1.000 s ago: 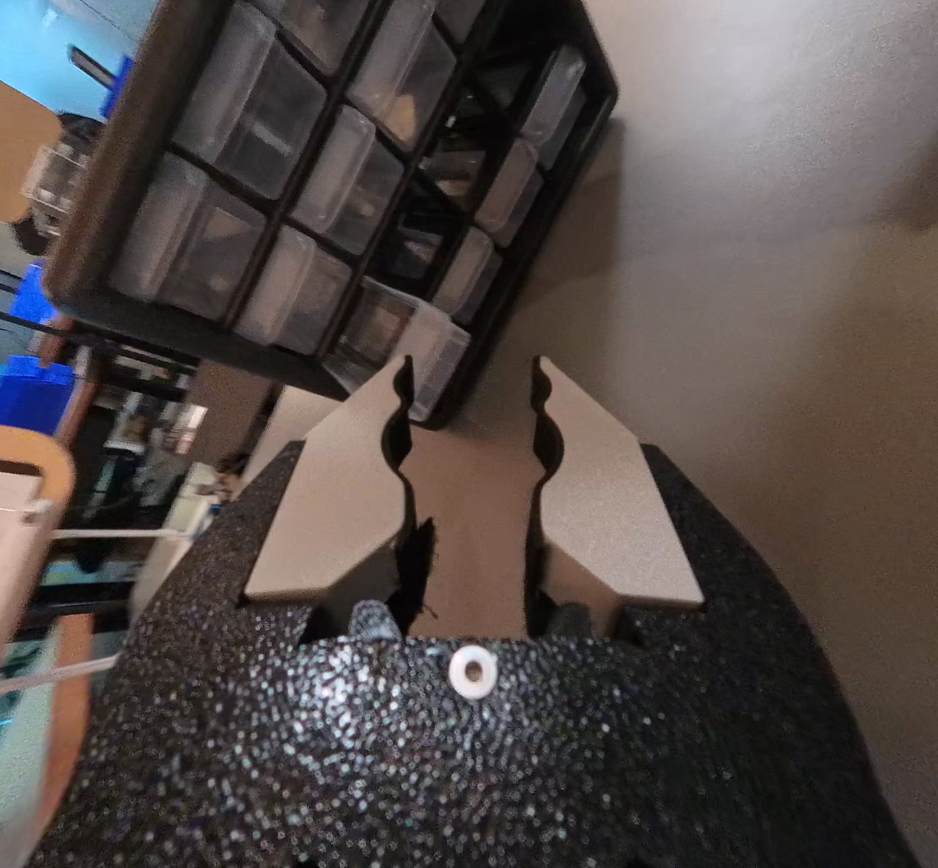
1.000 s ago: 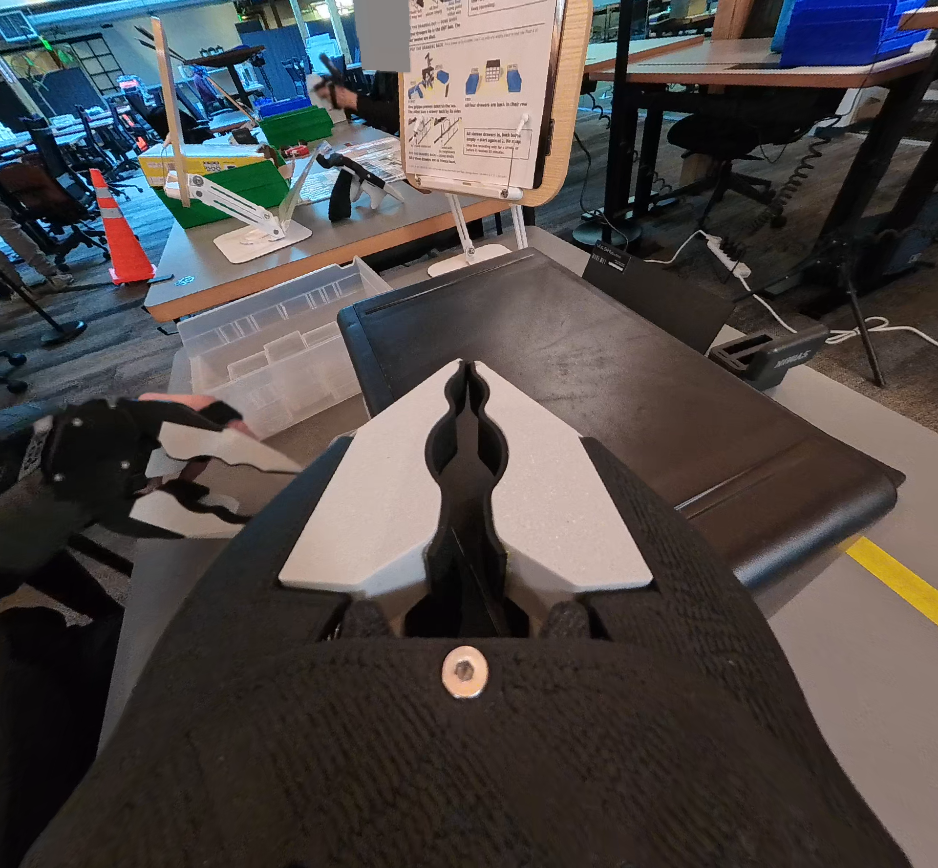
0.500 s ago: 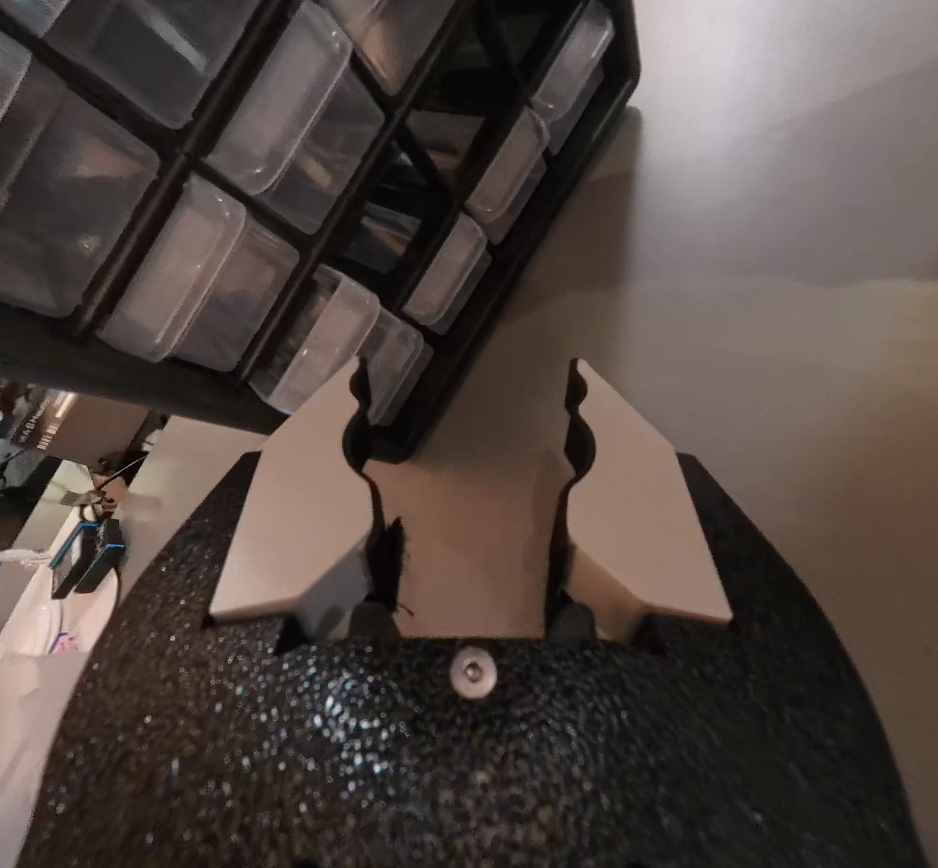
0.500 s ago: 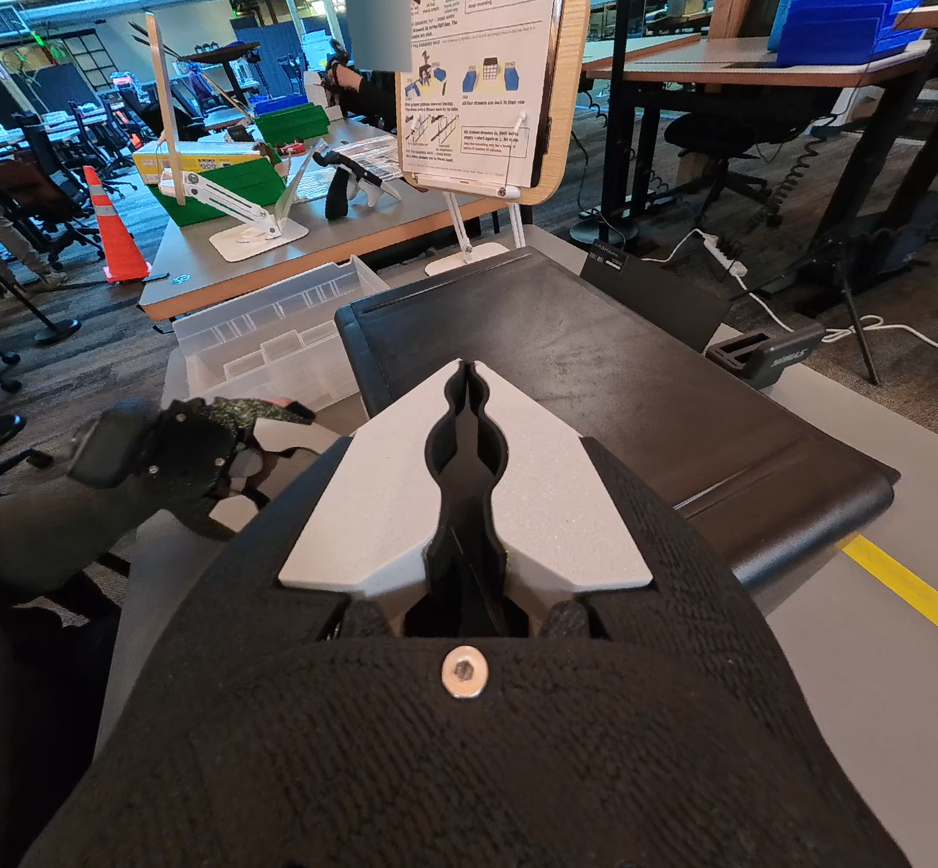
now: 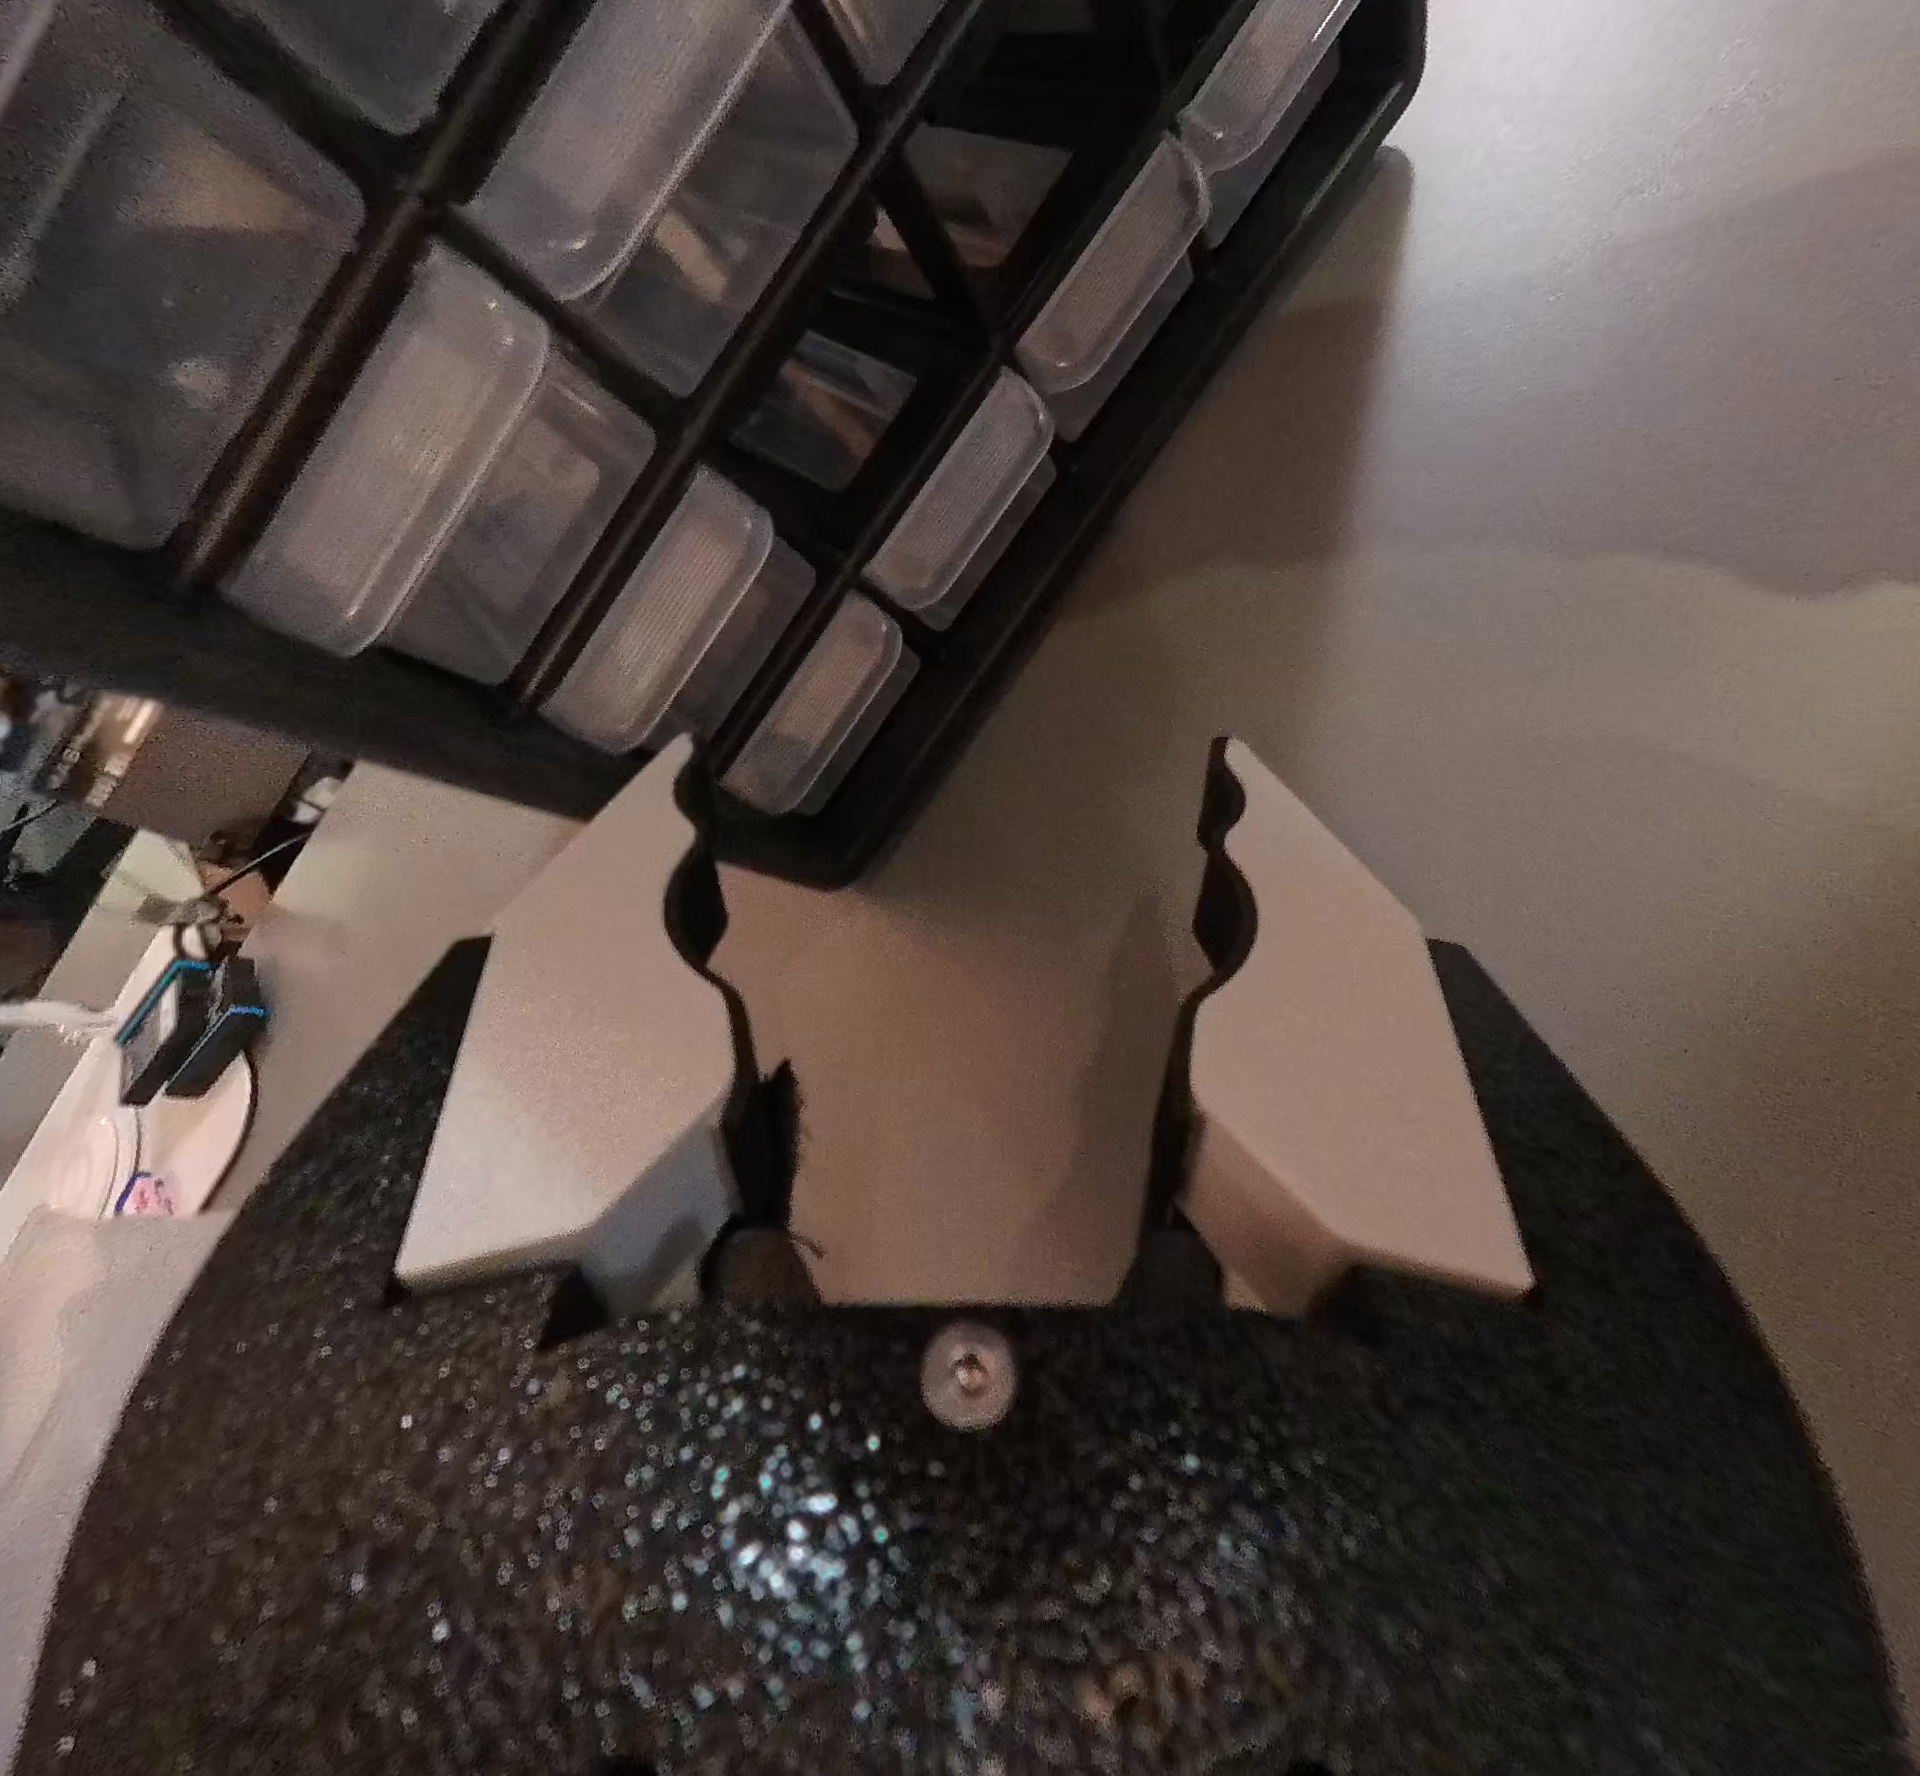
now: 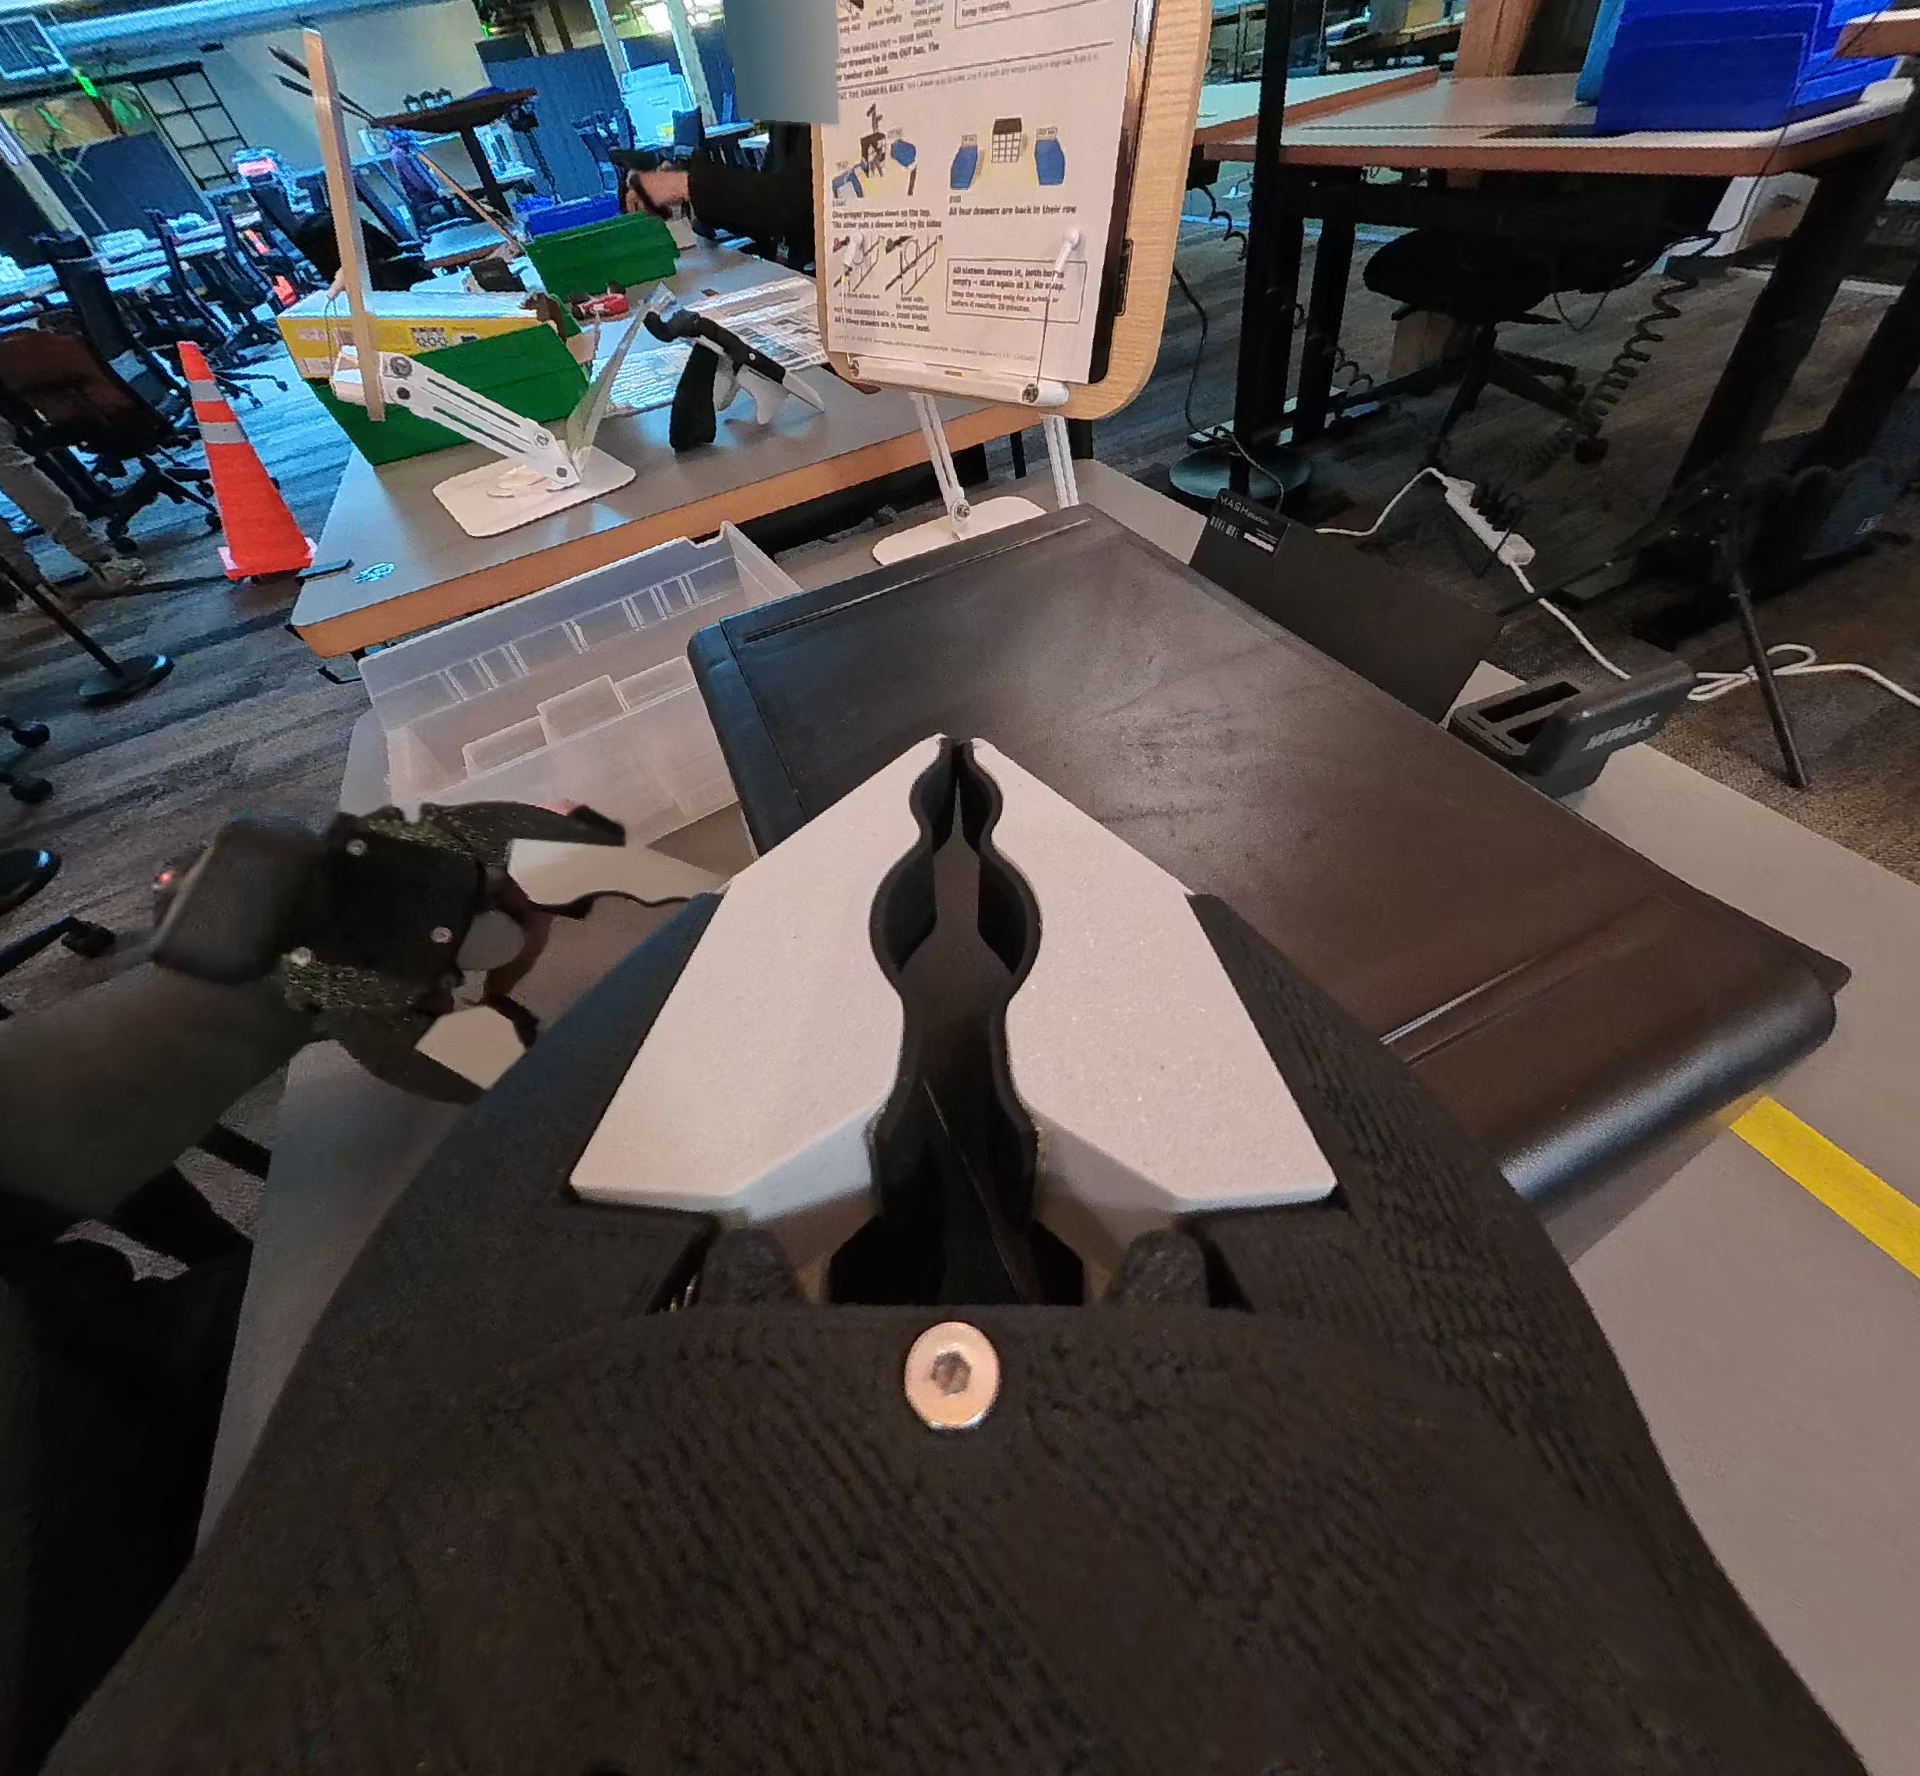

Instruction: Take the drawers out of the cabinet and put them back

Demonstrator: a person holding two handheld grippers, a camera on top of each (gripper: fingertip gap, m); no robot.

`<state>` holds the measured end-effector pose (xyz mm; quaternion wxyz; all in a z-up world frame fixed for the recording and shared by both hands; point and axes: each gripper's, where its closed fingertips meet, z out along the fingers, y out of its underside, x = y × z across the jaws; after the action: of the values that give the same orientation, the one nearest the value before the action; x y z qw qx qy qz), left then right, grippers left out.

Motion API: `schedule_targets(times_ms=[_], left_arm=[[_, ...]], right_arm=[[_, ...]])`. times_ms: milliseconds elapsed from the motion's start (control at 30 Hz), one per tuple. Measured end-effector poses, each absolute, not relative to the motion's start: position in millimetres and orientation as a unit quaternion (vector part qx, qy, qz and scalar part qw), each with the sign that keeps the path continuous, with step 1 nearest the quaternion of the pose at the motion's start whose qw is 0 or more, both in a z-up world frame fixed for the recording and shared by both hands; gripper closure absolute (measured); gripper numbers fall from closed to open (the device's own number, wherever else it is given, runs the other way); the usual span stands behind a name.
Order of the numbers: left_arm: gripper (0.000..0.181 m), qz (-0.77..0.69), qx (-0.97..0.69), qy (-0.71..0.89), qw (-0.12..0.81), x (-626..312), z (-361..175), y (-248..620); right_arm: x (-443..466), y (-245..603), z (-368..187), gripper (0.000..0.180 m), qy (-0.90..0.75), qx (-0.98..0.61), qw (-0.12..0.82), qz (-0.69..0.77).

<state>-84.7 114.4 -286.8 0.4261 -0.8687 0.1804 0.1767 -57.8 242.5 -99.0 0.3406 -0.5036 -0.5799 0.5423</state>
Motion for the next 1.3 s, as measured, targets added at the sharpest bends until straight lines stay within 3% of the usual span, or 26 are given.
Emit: schedule_targets(times_ms=[300, 433, 600, 700, 833, 1067, 1300], left_arm=[[0.103, 0.193, -0.875, 0.113, 0.43, -91.1, -263.0, 66.4], [0.109, 0.235, -0.849, 0.056, 0.47, -116.9, -215.3, 38.8], [0.115, 0.268, -0.795, -0.154, 0.523, -210.8, -151.5, -14.6], [0.116, 0.209, -0.813, -0.231, 0.492, -260.5, -162.1, -29.2], [0.12, 0.138, -0.865, -0.295, 0.381, -309.9, -210.4, -37.8], [0.119, 0.018, -0.921, -0.337, 0.194, -317.1, -292.6, -43.0], [0.119, -0.036, -0.922, -0.343, 0.175, -310.2, -308.7, -33.2]], right_arm=[[-57.5, 243.3, -98.8, 0.18, -0.578, -0.503, 0.338, 0.546], [-57.4, 243.6, -98.9, 0.18, -0.578, -0.503, 0.338, 0.546], [-57.3, 243.9, -98.9, 0.18, -0.577, -0.503, 0.338, 0.547], [-57.2, 243.9, -98.7, 0.18, -0.577, -0.503, 0.337, 0.548], [-56.9, 243.9, -98.6, 0.18, -0.577, -0.502, 0.335, 0.55], [-56.1, 243.3, -97.8, 0.18, -0.576, -0.499, 0.33, 0.557], [-55.8, 242.5, -97.4, 0.18, -0.576, -0.498, 0.327, 0.56]])
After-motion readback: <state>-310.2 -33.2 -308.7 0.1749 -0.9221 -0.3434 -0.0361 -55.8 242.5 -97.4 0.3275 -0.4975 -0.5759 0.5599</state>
